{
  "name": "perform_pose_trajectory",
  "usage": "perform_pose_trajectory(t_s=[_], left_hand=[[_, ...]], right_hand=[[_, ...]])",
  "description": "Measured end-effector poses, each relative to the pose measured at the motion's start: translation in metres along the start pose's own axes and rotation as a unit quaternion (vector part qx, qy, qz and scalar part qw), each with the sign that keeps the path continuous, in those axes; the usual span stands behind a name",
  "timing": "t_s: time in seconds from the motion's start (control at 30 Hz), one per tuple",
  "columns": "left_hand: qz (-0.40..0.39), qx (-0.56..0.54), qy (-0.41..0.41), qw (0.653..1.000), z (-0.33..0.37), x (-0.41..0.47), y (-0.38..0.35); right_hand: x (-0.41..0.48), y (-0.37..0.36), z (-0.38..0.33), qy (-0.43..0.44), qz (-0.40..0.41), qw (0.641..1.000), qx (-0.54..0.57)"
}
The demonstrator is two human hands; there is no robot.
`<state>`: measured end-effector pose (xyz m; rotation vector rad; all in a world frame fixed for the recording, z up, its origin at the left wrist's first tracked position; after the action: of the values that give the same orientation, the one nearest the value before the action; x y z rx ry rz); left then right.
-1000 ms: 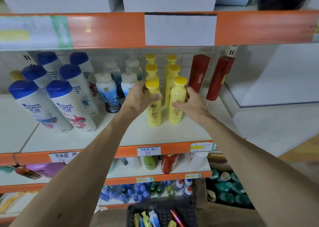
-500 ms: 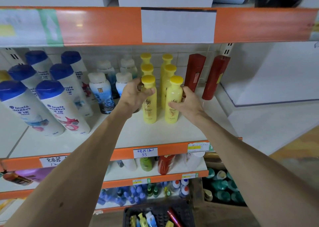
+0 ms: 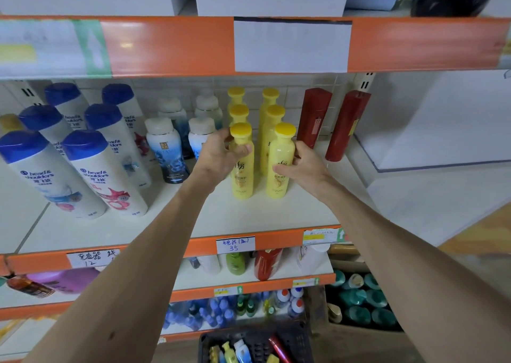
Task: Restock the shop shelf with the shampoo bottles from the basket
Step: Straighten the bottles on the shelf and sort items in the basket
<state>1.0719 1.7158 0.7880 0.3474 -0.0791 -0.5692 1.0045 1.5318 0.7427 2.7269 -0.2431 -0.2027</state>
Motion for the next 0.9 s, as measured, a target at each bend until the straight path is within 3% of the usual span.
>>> perform_pose_trajectory(t_s=[0.6,0.9], left_hand=[[0.021,0.028,0.017,0.999,0.002,-0.006,-0.002],[0.139,0.078,-0.013,0.987,-0.012,-0.042,-0.011]], right_hand=[[-0.004,0.002,0.001,0.001,-0.005,1.0,-0.011],[-0.062,0.006,0.032,-0.065,0.057,0.992,-0.088]])
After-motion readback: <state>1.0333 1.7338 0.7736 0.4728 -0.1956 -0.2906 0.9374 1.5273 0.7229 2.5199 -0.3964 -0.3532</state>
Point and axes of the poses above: each hand's wrist, its own x-axis towards the middle knuckle, its own y-axis out of the back of the hand, z = x × y, the point moved 1 cm from there along x, towards the middle knuckle, and after that the axes turned 11 degrees about -z, right-handed, at the moved point
